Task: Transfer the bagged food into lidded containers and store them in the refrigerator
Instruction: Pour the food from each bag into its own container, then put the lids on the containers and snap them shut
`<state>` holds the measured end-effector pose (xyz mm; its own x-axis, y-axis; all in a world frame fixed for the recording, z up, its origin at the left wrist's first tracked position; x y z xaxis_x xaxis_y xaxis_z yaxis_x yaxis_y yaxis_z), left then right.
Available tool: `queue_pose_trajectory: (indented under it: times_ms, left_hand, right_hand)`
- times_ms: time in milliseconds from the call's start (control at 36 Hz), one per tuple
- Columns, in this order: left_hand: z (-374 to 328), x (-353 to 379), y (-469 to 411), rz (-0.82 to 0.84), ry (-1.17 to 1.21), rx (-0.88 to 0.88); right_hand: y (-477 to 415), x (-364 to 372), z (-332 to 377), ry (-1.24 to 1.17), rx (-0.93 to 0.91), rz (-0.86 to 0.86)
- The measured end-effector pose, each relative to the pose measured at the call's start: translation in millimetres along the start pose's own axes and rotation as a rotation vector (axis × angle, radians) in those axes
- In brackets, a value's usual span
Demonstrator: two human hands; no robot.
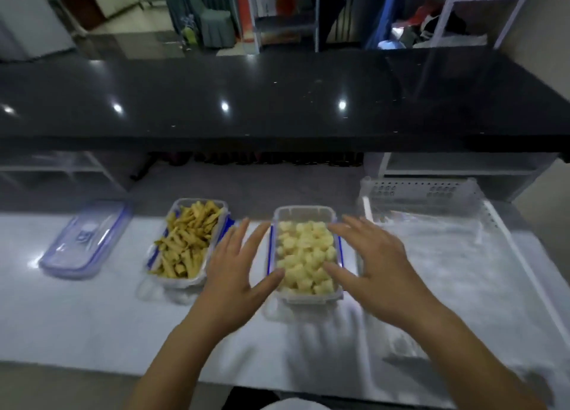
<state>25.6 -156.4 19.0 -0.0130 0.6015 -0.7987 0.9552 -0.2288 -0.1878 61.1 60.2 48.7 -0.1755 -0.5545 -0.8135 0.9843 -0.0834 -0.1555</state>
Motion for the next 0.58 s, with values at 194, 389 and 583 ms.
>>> queue_pose_trajectory:
  times_ms: [194,389,583]
  left_hand:
    - [122.6,-60.6,65.8,-0.132,-0.019,-0.378]
    - [236.5,-97.8,89.3,-0.107,-0.014,-0.609]
    - [367.7,-155.8,60.3,-0.083,-0.167,-0.677]
  right_hand:
    - [9.0,118.1,85.2,-0.142,-0.055,0.246]
    - [-4.6,195.0,163.2,-0.066,-0.130,0.314]
    - [-10.1,279.9,247.2,0.096,-0.213,0.322]
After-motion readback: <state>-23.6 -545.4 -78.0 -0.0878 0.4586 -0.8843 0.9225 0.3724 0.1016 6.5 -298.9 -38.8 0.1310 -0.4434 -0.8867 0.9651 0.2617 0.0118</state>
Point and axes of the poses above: each hand's wrist, its own y-axis away from the middle knuckle, its own x-axis out of the palm, z = x × y, the point moved 8 cm from there along -y, towards the middle knuckle, and after that the axes turned 12 degrees about -z, right-handed, at the moved point
